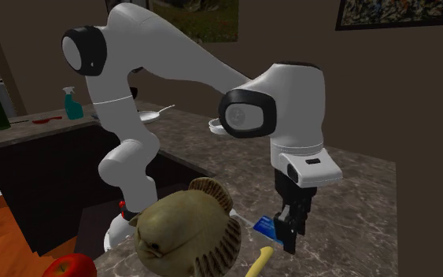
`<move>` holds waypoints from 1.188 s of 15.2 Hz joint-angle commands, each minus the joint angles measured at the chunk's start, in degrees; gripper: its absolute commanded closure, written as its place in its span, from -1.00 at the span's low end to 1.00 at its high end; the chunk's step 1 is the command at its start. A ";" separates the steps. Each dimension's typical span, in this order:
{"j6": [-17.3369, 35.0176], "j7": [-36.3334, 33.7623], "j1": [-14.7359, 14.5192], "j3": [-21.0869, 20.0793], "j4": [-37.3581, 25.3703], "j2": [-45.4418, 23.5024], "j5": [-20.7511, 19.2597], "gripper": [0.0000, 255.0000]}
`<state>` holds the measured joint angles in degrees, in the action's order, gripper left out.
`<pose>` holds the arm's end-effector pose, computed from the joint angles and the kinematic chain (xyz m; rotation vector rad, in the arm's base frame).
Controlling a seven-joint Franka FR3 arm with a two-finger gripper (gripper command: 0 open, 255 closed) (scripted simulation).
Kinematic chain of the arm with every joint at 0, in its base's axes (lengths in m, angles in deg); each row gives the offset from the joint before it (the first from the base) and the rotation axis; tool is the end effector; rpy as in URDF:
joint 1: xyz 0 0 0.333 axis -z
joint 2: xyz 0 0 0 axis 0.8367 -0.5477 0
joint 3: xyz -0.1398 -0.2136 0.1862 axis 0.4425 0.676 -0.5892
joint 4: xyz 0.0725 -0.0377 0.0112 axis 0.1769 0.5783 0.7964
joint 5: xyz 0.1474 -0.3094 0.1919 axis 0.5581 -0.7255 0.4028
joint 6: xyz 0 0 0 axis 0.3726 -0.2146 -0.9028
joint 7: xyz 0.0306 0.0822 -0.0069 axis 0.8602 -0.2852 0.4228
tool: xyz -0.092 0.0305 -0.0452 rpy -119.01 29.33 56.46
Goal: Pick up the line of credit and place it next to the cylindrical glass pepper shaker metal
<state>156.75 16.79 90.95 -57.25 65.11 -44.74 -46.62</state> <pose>0.2706 -0.4384 0.4564 2.5733 -1.6116 0.1636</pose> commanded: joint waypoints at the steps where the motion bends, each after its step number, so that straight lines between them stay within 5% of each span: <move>1: 1.56 -0.02 0.01 0.09 1.09 -0.46 0.08 1.00; 18: 15.13 1.60 -0.01 1.07 7.85 -7.67 2.78 1.00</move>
<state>170.87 18.20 90.93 -56.25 72.48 -51.86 -44.09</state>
